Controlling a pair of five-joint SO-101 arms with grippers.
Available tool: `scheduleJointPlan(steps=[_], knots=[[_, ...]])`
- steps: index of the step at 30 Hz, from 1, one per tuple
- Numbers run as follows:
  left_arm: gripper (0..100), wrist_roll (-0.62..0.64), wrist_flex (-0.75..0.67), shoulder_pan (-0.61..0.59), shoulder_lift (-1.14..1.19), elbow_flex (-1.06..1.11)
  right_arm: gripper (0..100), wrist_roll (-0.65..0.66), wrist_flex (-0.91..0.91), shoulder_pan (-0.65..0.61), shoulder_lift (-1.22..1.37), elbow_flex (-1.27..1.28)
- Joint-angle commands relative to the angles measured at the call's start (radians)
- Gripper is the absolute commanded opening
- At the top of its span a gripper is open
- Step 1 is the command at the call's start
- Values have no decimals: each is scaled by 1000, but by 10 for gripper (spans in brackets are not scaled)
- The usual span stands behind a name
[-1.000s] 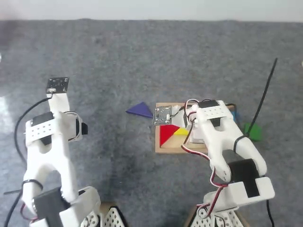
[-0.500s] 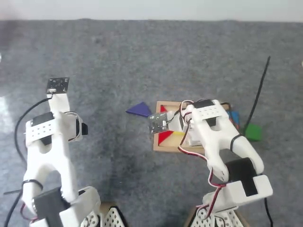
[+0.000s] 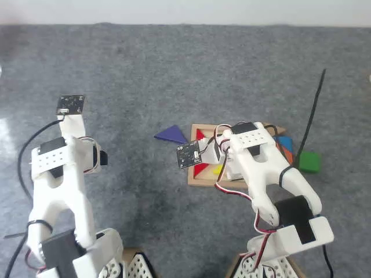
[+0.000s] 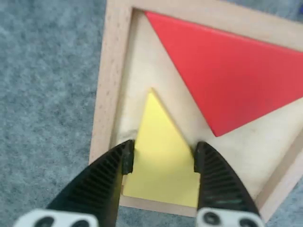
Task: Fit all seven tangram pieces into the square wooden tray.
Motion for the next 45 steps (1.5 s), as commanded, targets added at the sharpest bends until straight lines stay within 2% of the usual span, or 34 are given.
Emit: scheduleJointPlan(steps=[1,12,19,21,24,25,27,33,45], knots=[[211,9,-6,5,-48,-4,131,11,15,2,19,-3],[211,9,-6,5,-48,-4,136,8,15,45,21,31],[211,9,-6,5,-48,-4,275,6,16,50,21,41],[211,9,-6,5,-48,-4,223,0,13,50,21,41],[211,9,-6,5,-48,-4,34,-69,-22,47,21,40],[211,9,-6,5,-48,-4,1,-92,-45,48,19,40],[211,9,-6,5,-48,-4,29,-130,-65,61,13,38],[211,9,-6,5,-48,-4,9,-242,-73,114,-21,-18],[211,9,-6,3,-48,-4,9,-255,-36,219,-249,-23]])
